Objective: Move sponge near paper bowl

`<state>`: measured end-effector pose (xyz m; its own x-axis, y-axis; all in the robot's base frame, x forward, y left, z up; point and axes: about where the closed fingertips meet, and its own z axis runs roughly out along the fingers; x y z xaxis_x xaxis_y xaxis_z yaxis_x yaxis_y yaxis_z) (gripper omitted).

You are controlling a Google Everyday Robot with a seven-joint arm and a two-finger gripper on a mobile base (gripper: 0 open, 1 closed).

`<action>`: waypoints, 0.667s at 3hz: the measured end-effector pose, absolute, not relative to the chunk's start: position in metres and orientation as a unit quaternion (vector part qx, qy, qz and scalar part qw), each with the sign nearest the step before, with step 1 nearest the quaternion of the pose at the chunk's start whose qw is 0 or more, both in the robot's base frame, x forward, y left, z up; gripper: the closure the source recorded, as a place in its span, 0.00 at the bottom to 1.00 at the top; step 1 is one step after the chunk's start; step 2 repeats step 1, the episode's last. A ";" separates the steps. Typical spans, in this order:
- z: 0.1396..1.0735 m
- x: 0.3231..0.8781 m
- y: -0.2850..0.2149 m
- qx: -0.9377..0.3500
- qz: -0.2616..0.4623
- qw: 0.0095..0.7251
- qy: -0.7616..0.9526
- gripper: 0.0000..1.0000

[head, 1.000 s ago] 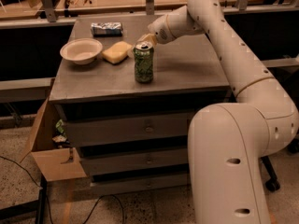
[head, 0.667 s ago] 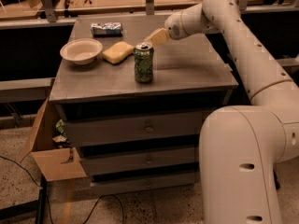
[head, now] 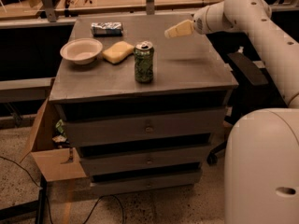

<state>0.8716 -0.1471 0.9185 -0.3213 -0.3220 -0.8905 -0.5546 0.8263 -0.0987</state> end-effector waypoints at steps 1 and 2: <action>0.919 0.881 -0.146 -0.237 0.122 0.529 0.806 0.00; 0.919 0.881 -0.146 -0.237 0.122 0.529 0.806 0.00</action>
Offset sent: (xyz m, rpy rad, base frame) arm 0.0000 0.0000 0.0000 0.0000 0.0000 0.0000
